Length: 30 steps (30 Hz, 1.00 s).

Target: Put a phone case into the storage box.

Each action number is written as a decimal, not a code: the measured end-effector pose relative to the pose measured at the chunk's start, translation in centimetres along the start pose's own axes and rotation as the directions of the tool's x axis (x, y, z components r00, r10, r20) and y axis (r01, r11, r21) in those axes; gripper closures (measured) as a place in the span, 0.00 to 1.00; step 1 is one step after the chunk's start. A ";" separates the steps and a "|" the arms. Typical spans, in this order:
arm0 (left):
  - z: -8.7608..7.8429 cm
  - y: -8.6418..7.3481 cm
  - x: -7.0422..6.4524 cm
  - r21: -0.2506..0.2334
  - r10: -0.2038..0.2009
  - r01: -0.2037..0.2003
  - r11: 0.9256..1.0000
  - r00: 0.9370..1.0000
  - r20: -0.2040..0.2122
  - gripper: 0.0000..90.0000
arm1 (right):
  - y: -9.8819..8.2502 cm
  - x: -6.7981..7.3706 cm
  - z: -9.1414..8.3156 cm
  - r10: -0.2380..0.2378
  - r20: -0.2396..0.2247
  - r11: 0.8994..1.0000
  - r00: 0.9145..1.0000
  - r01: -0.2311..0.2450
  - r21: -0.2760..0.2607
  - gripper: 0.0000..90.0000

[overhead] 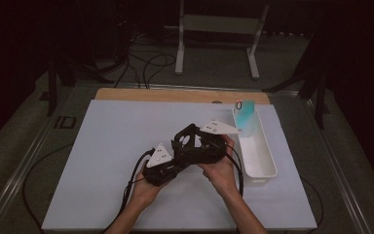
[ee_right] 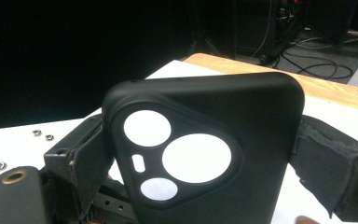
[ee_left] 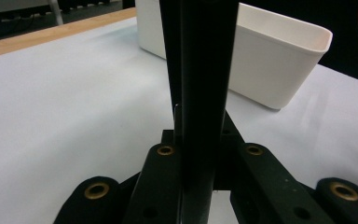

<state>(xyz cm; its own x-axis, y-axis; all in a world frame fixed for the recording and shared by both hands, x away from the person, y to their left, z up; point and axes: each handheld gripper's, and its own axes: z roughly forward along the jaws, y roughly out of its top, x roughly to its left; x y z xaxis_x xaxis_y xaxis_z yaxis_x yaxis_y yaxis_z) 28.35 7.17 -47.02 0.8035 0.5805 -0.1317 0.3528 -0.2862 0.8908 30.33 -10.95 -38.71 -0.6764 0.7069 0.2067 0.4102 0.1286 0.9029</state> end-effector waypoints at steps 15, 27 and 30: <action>0.0 0.0 0.1 0.009 0.010 -0.010 1.000 1.000 0.011 0.84 | -0.3 0.6 -0.2 -0.058 0.013 0.998 0.998 0.058 -0.015 0.15; -0.6 0.3 0.6 -0.007 -0.032 0.032 0.999 0.997 -0.071 0.18 | -0.3 0.3 -0.2 -0.048 0.026 0.999 0.999 0.048 -0.017 0.15; -1.0 0.4 0.8 -0.021 -0.035 0.033 0.999 0.995 -0.091 0.10 | -0.4 0.1 -0.3 -0.043 0.036 0.999 0.998 0.044 -0.023 0.15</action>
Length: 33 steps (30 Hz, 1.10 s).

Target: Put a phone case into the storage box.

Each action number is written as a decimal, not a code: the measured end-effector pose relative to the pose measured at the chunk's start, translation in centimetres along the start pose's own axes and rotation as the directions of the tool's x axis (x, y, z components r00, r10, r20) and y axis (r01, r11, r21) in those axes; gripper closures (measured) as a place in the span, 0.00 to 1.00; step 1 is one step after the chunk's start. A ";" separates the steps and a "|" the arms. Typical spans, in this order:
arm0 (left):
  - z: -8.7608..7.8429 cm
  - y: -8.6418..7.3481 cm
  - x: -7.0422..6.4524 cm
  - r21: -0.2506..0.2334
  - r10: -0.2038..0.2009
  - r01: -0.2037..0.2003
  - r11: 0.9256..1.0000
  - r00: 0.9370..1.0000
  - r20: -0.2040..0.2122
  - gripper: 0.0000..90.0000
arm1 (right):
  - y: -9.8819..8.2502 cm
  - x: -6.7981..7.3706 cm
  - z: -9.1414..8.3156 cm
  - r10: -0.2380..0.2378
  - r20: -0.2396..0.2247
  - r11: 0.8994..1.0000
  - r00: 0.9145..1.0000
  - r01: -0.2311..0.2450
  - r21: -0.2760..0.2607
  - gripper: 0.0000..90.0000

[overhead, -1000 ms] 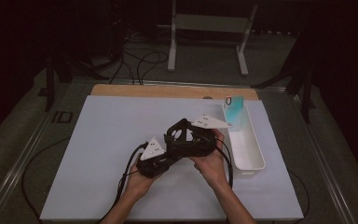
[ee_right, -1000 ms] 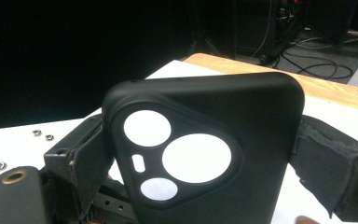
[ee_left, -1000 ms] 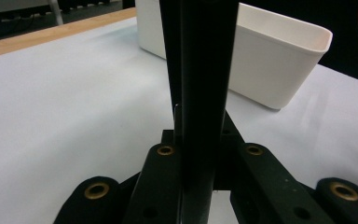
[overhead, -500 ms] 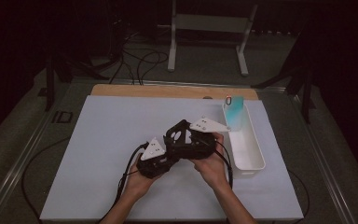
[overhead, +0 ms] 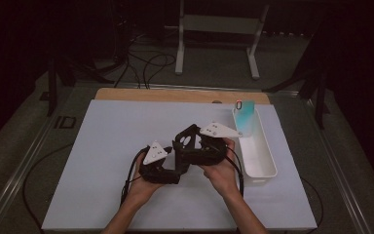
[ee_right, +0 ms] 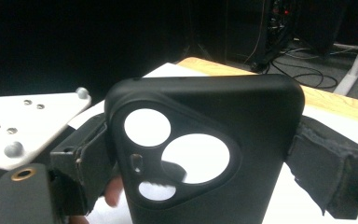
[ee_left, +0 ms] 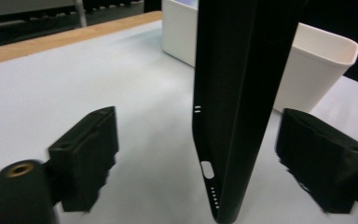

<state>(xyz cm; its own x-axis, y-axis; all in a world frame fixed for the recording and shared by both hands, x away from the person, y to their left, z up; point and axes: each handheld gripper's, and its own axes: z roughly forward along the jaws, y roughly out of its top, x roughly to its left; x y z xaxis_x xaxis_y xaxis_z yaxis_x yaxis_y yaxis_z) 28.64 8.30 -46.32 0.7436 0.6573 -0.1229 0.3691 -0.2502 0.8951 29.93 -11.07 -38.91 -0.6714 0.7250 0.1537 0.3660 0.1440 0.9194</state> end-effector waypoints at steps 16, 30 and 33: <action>-4.2 -1.5 2.8 -0.072 -0.020 0.011 0.997 0.991 -0.131 0.01 | 0.1 -1.0 0.0 0.017 0.038 1.000 0.999 -0.017 -0.001 0.15; -8.1 -6.0 5.7 -0.045 -0.031 0.016 0.999 0.935 -0.352 0.01 | 0.3 -1.3 -0.1 0.019 0.049 1.000 0.999 -0.018 -0.007 0.15; -8.4 -6.7 6.2 -0.057 -0.050 0.031 0.998 0.926 -0.373 0.01 | 0.5 -1.4 0.0 0.021 0.054 1.000 0.998 -0.021 -0.012 0.15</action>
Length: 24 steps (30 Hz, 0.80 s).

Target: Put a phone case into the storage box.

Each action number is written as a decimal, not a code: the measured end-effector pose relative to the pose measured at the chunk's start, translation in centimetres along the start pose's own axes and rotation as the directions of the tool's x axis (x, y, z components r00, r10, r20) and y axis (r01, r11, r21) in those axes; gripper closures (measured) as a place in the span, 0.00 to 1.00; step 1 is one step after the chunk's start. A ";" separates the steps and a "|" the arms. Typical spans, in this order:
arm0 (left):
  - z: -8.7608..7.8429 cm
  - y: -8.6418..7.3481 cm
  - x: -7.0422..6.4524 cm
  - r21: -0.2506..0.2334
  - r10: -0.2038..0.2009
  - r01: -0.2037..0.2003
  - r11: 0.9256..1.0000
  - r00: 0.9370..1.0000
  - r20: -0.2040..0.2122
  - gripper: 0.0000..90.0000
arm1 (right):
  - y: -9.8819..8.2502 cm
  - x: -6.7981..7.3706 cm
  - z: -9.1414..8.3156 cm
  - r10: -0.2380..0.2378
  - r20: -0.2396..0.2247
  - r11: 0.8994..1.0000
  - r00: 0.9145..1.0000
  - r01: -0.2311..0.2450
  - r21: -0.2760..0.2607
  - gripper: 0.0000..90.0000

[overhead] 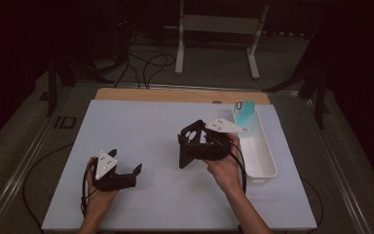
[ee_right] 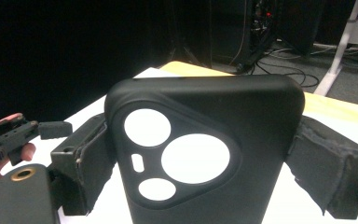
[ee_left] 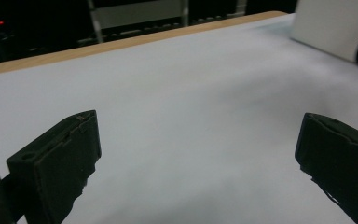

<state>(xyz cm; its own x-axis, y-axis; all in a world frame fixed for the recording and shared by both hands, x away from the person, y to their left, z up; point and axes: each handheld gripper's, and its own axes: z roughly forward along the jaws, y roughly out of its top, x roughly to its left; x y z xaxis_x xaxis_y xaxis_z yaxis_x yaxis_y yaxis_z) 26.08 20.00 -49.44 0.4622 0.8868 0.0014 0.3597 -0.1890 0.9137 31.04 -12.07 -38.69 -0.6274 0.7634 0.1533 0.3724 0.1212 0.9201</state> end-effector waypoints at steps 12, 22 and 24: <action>0.2 -0.4 0.8 -0.011 -0.015 0.015 1.000 0.999 -0.036 0.01 | 1.0 -1.0 0.1 -0.007 0.033 1.000 0.999 0.008 -0.013 0.15; 0.6 -0.6 0.6 -0.003 -0.010 0.010 1.000 0.999 -0.044 0.01 | 2.7 -4.0 0.5 0.017 0.090 1.000 0.996 -0.015 -0.017 0.15; 0.6 -0.6 0.6 -0.003 -0.011 0.011 1.000 0.999 -0.046 0.01 | 3.0 -4.5 0.7 0.013 0.106 1.000 0.994 -0.011 -0.015 0.15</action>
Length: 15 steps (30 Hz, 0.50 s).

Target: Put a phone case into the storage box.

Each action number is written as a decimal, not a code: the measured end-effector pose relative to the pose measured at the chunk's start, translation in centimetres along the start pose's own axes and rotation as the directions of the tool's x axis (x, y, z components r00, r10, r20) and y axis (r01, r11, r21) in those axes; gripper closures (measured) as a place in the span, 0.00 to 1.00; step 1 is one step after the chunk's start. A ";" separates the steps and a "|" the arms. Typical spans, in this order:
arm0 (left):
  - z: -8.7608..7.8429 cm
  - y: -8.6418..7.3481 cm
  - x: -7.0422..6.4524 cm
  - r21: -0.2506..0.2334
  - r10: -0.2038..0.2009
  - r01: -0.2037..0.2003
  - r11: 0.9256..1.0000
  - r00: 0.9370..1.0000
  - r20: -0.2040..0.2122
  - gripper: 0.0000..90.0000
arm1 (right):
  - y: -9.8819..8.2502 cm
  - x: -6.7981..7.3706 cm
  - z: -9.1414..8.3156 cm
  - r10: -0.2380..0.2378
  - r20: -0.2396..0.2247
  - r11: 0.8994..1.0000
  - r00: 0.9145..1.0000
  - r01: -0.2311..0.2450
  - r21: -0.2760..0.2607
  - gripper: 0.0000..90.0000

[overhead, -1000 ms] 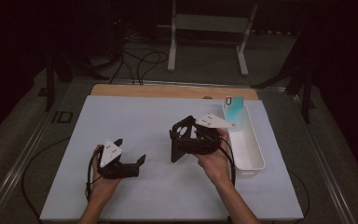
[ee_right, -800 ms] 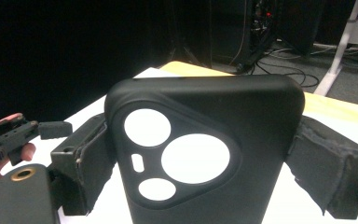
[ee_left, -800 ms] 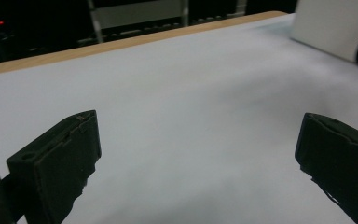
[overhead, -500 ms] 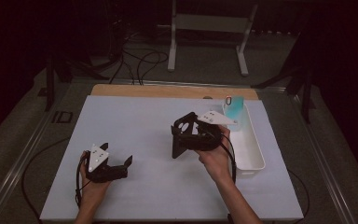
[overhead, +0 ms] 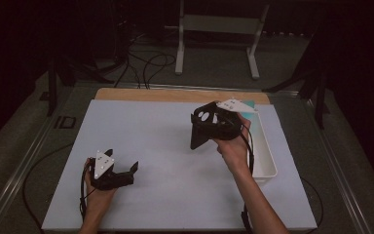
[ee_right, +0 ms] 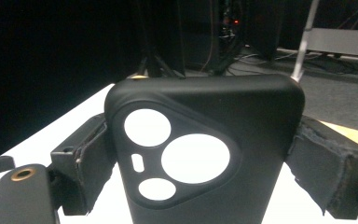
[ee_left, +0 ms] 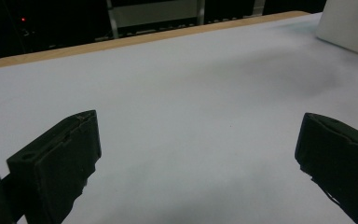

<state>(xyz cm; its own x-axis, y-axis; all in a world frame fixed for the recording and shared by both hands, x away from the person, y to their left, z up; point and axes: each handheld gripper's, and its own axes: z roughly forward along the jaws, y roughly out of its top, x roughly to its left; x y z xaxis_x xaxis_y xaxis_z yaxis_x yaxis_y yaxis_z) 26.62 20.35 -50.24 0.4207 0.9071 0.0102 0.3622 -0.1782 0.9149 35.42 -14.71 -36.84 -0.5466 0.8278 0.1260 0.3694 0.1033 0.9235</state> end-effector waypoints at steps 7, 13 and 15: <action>0.0 0.0 0.0 0.004 -0.008 0.008 1.000 1.000 -0.001 0.01 | 1.1 -1.5 0.4 0.002 0.042 1.000 0.999 -0.001 -0.016 0.15; -0.1 0.0 0.2 -0.002 -0.016 0.016 1.000 1.000 -0.004 0.01 | 1.9 -3.0 0.6 0.025 0.075 0.999 0.997 -0.023 -0.029 0.15; -0.1 0.0 0.2 -0.001 -0.018 0.018 1.000 1.000 -0.006 0.01 | 2.0 -3.3 0.6 0.023 0.081 0.999 0.996 -0.020 -0.031 0.15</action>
<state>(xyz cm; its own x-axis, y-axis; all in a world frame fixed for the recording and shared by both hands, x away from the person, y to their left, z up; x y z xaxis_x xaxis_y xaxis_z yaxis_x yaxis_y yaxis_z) 26.65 20.56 -50.20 0.4090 0.9125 -0.0038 0.3689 -0.1616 0.9153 38.39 -16.93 -35.58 -0.4758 0.8717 0.1171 0.3572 0.0698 0.9314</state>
